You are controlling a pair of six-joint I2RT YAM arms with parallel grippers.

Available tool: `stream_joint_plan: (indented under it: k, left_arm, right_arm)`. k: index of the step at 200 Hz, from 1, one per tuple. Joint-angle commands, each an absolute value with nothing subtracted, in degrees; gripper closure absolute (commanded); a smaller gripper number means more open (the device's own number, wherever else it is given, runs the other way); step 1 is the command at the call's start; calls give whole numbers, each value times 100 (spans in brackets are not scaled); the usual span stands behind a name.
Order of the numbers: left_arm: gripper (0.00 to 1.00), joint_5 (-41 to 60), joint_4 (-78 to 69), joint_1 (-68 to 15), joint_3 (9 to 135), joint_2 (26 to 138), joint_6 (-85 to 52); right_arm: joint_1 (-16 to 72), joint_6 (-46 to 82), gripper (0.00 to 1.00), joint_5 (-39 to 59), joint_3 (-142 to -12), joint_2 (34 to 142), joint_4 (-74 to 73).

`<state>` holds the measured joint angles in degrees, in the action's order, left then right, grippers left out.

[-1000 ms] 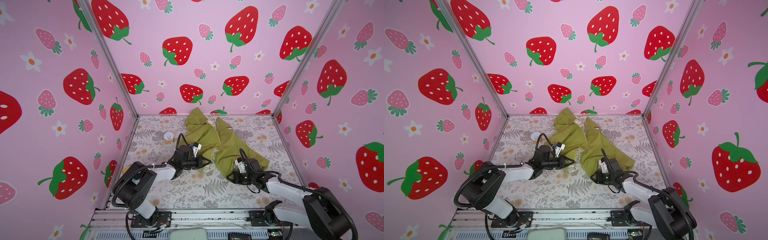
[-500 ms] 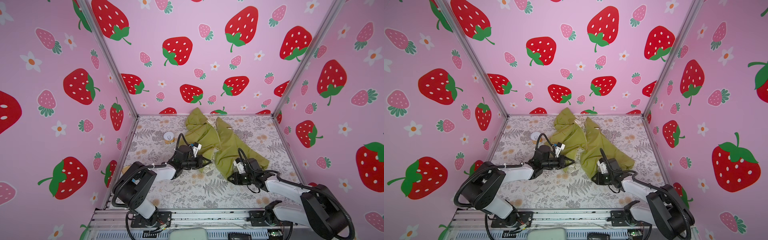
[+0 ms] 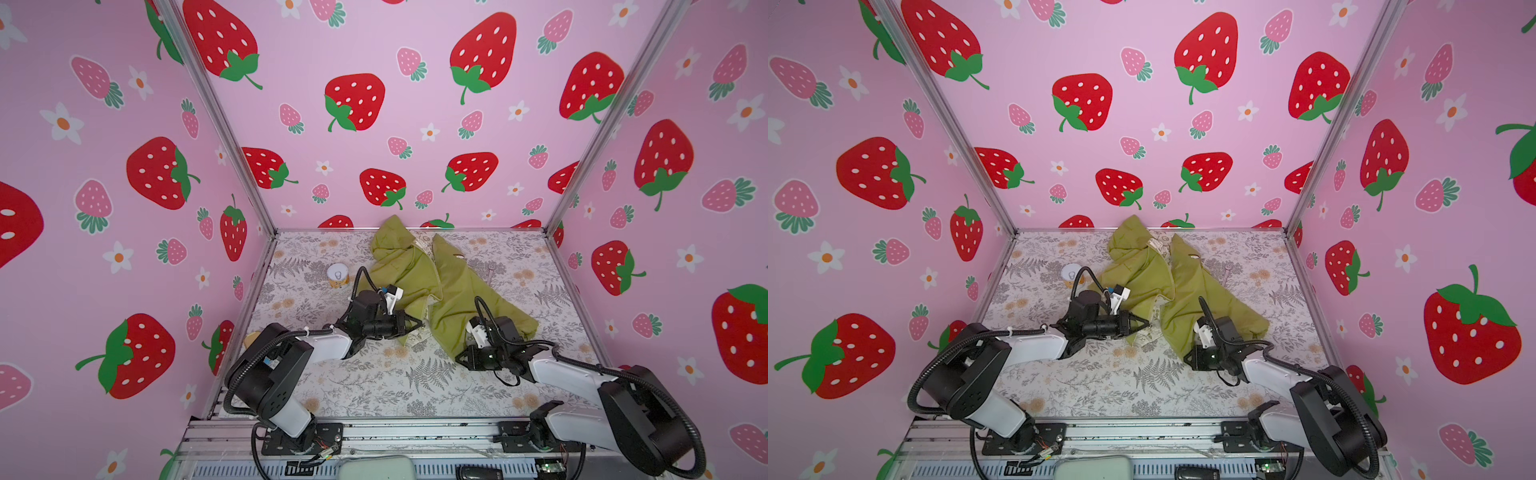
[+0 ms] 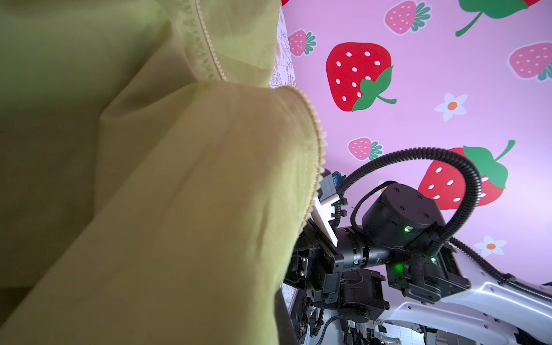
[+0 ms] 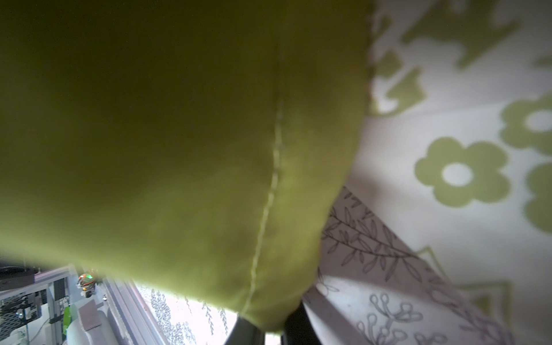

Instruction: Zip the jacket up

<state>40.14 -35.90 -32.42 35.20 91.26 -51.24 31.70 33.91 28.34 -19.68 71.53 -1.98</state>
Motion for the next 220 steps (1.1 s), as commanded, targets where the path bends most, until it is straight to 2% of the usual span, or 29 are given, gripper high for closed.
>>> stream_joint_plan:
  k: [1, 14, 55, 78, 108, 128, 152, 200, 220]
  left_arm:
    - [100, 4140, -3649, -3237, 3735, 9119, -5142]
    - [100, 4140, -3640, -3239, 3744, 9121, -5142]
    - [100, 4170, -3235, -3225, 3915, 9002, -4994]
    - [100, 4181, -2728, -3199, 4161, 8797, -4739]
    - [100, 3968, -1088, -3196, 4905, 8503, -3898]
    - [100, 3511, 182, -3199, 5595, 8441, -3386]
    - [100, 2398, 1160, -3234, 6162, 8259, -2999]
    - [100, 2122, -103, -3218, 5707, 7637, -2236]
    - [100, 2238, -52, -3199, 5877, 7712, -2277]
  right_arm:
    - [3146, 3261, 93, 2987, -2083, 7171, -174]
    - [3146, 3260, 100, 3046, -2092, 7149, -201]
    - [3146, 3379, 100, 2990, -2276, 6950, -160]
    - [3146, 3526, 100, 2609, -2629, 6809, 58]
    - [3146, 3804, 100, 1649, -3410, 6899, 691]
    - [3129, 3871, 100, 1410, -3773, 7004, 739]
    - [3081, 3943, 100, 1122, -4077, 7131, 701]
    - [3020, 4034, 100, -43, -4386, 6894, 855]
    - [2958, 4077, 100, 59, -4295, 6644, 536]
